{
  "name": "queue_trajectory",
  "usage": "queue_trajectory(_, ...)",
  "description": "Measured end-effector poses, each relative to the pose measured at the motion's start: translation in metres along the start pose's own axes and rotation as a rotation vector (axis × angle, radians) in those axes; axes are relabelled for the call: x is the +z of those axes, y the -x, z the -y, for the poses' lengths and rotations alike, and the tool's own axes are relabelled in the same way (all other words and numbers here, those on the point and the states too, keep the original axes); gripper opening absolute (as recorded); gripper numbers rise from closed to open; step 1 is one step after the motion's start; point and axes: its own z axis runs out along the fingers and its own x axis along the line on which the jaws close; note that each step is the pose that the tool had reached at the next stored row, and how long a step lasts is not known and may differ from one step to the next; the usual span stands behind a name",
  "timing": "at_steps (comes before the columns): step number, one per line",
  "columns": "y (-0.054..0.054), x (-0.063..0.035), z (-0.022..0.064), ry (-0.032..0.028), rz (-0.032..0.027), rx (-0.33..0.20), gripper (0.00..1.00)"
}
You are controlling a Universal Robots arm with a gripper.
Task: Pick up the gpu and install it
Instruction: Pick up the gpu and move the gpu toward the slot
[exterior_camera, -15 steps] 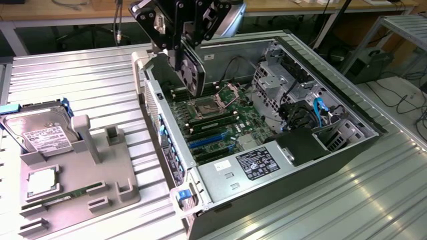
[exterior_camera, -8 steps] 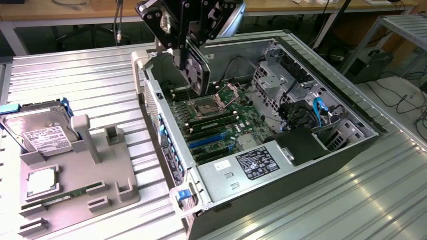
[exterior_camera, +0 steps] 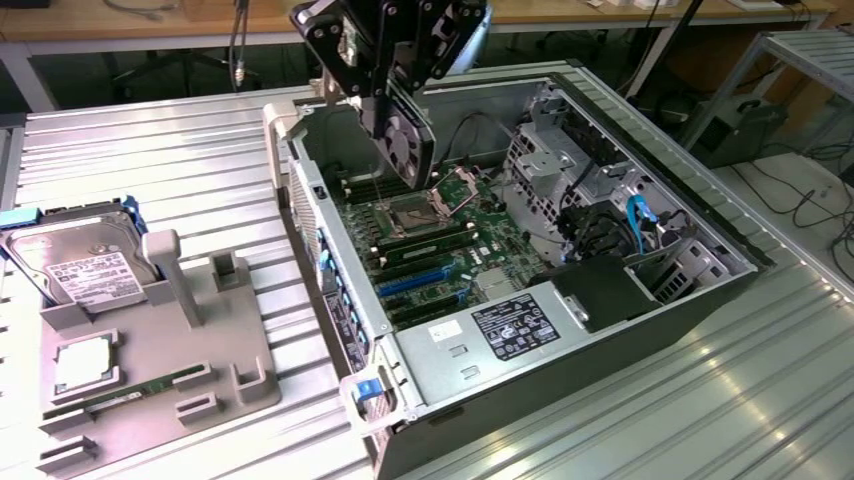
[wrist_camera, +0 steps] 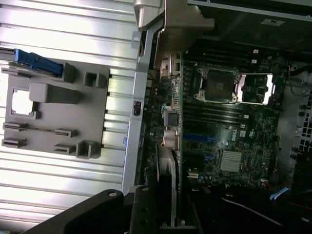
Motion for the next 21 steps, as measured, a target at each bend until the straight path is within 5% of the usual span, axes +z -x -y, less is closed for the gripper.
queue_trajectory(21, 0.028, 0.0011, 0.0036, -0.0001, 0.0000, 0.000, 0.28)
